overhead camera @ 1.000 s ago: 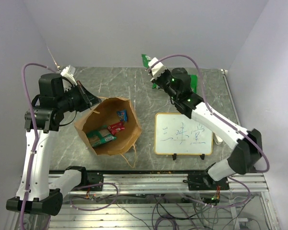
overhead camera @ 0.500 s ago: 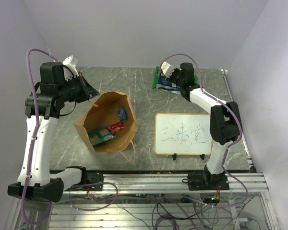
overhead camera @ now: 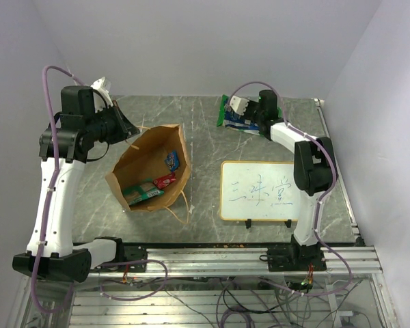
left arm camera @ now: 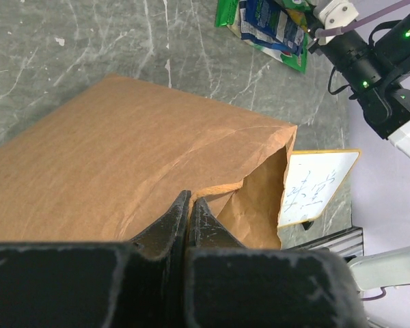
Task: Take the snacks out of the paper bag
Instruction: Place the snack at the center of the board.
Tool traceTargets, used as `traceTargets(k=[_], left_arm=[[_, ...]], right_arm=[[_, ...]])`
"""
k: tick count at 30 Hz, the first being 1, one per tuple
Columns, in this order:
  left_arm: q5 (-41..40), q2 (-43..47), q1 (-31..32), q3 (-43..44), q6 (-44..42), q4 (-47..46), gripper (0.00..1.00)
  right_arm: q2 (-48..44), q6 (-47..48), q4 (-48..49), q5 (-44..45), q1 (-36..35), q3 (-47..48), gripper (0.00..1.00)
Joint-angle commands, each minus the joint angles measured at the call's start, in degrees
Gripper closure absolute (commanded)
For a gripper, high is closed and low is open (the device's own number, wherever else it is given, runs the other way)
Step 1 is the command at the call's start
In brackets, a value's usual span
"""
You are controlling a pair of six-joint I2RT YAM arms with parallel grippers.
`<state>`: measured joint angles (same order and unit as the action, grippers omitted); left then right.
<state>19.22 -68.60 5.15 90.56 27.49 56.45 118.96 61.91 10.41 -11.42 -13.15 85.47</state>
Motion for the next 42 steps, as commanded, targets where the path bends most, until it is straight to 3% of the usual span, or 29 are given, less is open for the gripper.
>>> traceTargets(k=[1,6,8,14,19,26,34,42], left_arm=[[-1.27,0.35,0.32,0.89,1.09,-1.14,0.93],[-0.85,0.61,0.31,0.19,1.95,-1.27,0.93],[-1.13,0.81,0.30,0.54,2.04,-1.02,0.93],[-0.79,1.72,0.30,0.05,2.47,-1.06,0.93],[-0.67,2.61,0.30,0.53,2.31,-0.29,0.93],[1.00,5.04,0.39,-2.14,3.28,-0.85,0.93],[1.62,6.22,0.31,-3.80,4.69,0.23,0.93],[3.41,7.30,0.34,-5.73,6.10,-0.43,0.93]], right_arm=[[1.95,2.46,2.20,-2.88,-0.03,-0.03,1.00],[3.13,2.49,2.28,-3.16,-0.10,-0.83,1.00],[3.23,1.65,2.48,-3.08,-0.21,-1.22,0.95],[2.82,0.31,0.94,-4.21,-0.74,-2.60,0.76],[1.37,-2.26,0.17,-3.74,-1.75,-2.94,0.49],[-1.39,-8.12,-1.65,-1.21,-4.05,-3.18,0.27],[-9.50,-17.38,-1.64,0.23,-5.12,-8.38,0.25],[-14.45,-20.26,-2.74,-0.36,-5.14,-12.87,0.24]])
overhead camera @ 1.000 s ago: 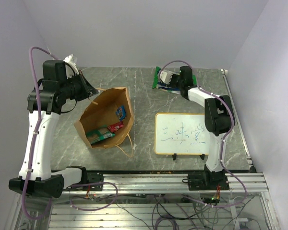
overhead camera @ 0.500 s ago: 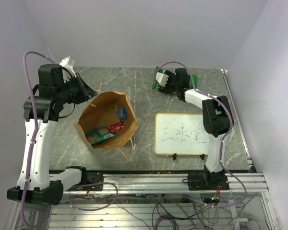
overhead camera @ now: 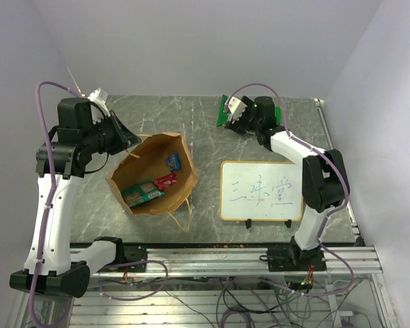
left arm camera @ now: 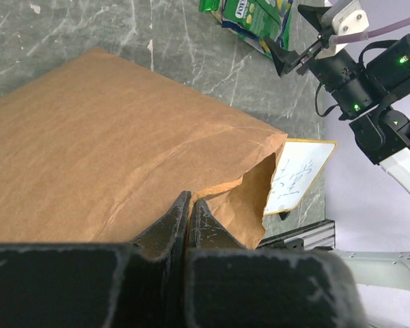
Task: Take the snacks out of the paper bag
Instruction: Place the snack at the center of the board.
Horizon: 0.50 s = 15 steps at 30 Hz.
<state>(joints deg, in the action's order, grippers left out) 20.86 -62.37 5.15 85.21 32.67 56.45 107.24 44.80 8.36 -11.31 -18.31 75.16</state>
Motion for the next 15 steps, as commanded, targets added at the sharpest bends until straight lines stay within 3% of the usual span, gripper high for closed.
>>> traceTargets(k=[1,15], left_arm=[[1.92,1.19,0.31,-0.51,1.24,-0.54,0.93],[2.33,2.76,0.30,-1.18,3.12,0.52,0.93]], right_arm=[[-3.27,-3.74,-0.38,-0.43,-0.04,-3.04,0.22],[-2.73,-11.85,-0.68,2.20,-0.02,-2.66,0.20]])
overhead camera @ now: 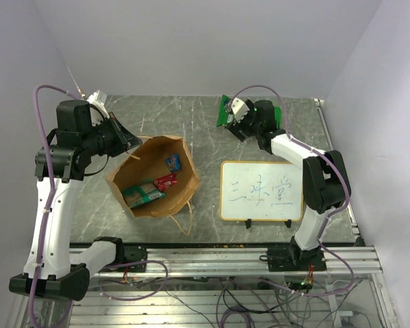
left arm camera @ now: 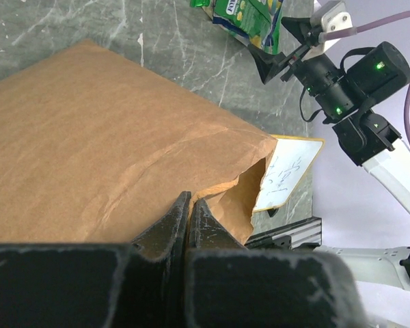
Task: Take the snacks out of the paper bag
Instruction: Take out the snack from the paper bag.
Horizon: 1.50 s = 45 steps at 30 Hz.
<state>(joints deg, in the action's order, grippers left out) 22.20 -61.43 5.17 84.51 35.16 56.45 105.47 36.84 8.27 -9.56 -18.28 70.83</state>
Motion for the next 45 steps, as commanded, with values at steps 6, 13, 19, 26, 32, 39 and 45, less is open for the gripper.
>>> traceTargets(k=[6,13,19,26,32,39,45], left_arm=[[1.24,2.24,0.28,-0.47,0.50,0.41,0.93],[-1.12,1.15,0.28,1.43,0.23,0.03,0.93],[-6.59,-0.44,0.28,5.76,-1.63,0.94,0.93],[-15.52,-3.14,0.28,15.00,-6.41,1.94,0.93],[-24.79,-6.90,0.28,23.34,-14.70,3.25,0.93],[-26.81,-13.56,0.36,31.45,-22.93,0.96,0.93],[-18.69,-17.54,2.64,31.64,-25.83,-2.28,0.93]], right_arm=[[-1.99,-9.73,-1.62,-0.52,-2.90,3.88,0.21],[-4.02,-13.19,-4.44,0.97,-9.69,6.65,0.21],[-6.79,-20.73,-5.82,-1.73,-14.22,8.26,0.20],[-10.66,-24.04,-7.59,-2.26,-17.27,7.85,0.20],[-13.23,-27.86,-9.80,-1.84,-18.54,8.17,0.21],[-18.83,-32.16,-12.08,-2.32,-18.86,6.15,0.21],[-23.27,-32.87,-14.91,-2.16,-18.89,2.86,0.21]])
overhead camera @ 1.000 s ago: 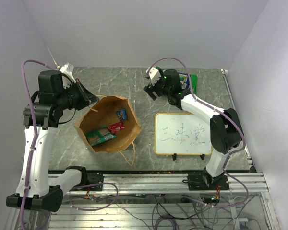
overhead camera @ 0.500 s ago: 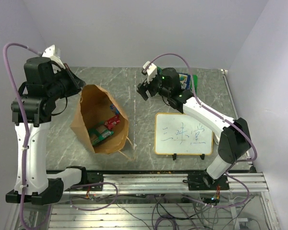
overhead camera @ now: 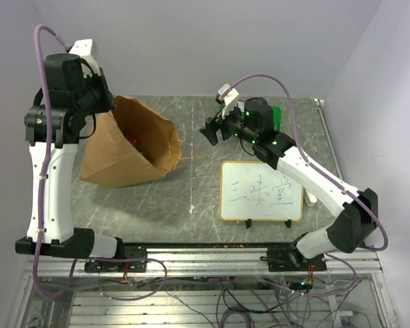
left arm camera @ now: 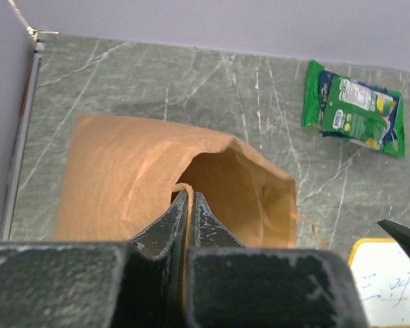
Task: Take the snacks out of the paper bag
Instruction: Take out the snack from the paper bag.
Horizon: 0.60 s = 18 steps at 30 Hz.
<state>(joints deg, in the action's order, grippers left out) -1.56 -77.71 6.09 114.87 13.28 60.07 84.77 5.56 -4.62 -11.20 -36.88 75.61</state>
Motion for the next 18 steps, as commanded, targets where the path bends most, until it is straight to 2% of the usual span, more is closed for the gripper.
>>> traceTargets(k=[1,5,8,11,15,18], left_arm=[[6.84,-1.33,2.06,-0.75,-4.07,-6.38,0.93],[14.77,1.96,2.35,-11.82,-0.28,-10.18,0.93],[22.41,7.10,2.35,-22.26,4.96,-14.30,0.93],[26.79,12.78,2.35,-32.39,10.24,-17.34,0.93],[29.59,20.28,2.35,-41.62,14.38,-18.47,0.93],[28.78,23.22,2.35,-43.11,16.04,-16.12,0.93]], right_arm=[[-3.32,-1.54,-2.24,-0.95,-0.30,-2.46,0.21],[-6.63,-0.51,-2.11,-4.12,-0.93,-5.86,0.21],[-9.27,-0.04,-2.03,-6.36,-2.07,-8.68,0.22],[-12.02,0.33,-2.10,-7.41,-4.30,-11.34,0.22],[-15.11,3.35,-1.72,-10.09,-9.14,-14.76,0.24],[-16.54,7.75,-0.21,-11.63,-13.60,-17.09,0.24]])
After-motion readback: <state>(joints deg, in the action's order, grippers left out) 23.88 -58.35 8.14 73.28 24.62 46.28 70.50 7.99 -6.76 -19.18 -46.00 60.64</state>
